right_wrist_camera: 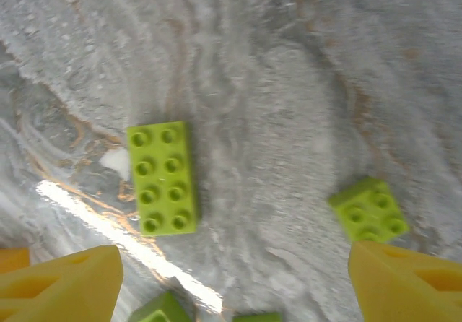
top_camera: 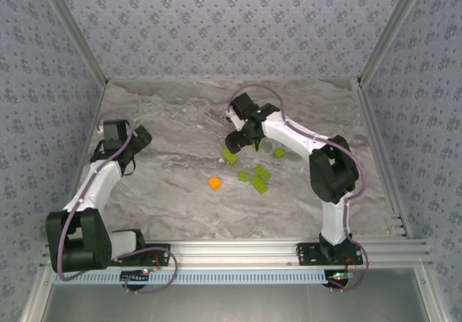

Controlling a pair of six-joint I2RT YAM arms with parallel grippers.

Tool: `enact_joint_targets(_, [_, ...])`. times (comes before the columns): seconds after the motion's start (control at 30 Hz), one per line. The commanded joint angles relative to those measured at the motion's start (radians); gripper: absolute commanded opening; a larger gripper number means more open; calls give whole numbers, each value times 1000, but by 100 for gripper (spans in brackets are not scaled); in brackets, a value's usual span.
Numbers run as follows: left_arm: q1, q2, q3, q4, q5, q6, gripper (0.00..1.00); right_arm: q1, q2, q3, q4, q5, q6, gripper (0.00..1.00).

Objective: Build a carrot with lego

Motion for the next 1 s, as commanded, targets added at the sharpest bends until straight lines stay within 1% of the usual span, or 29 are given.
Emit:
enact_joint_targets(0.0, [6, 22, -41, 49, 21, -17, 97, 15, 50, 58, -64, -52, -30, 82])
enact_joint_targets(0.17, [6, 80, -56, 92, 50, -27, 97, 32, 103, 71, -57, -91, -60, 78])
enact_joint_targets(0.33, [5, 126, -71, 131, 54, -29, 97, 36, 151, 89, -76, -78, -119, 74])
enact_joint_targets(0.53, [5, 153, -94, 164, 54, -25, 97, 37, 178, 99, -84, -105, -170, 73])
enact_joint_targets(0.8, [5, 168, -118, 193, 48, -15, 97, 47, 228, 141, -100, -105, -185, 71])
enact_joint_targets(0.87, [5, 167, -119, 199, 48, -16, 97, 51, 242, 158, -110, -98, -187, 70])
enact_joint_targets(0.97, [5, 172, -119, 201, 48, -16, 96, 58, 265, 183, -122, -76, -183, 65])
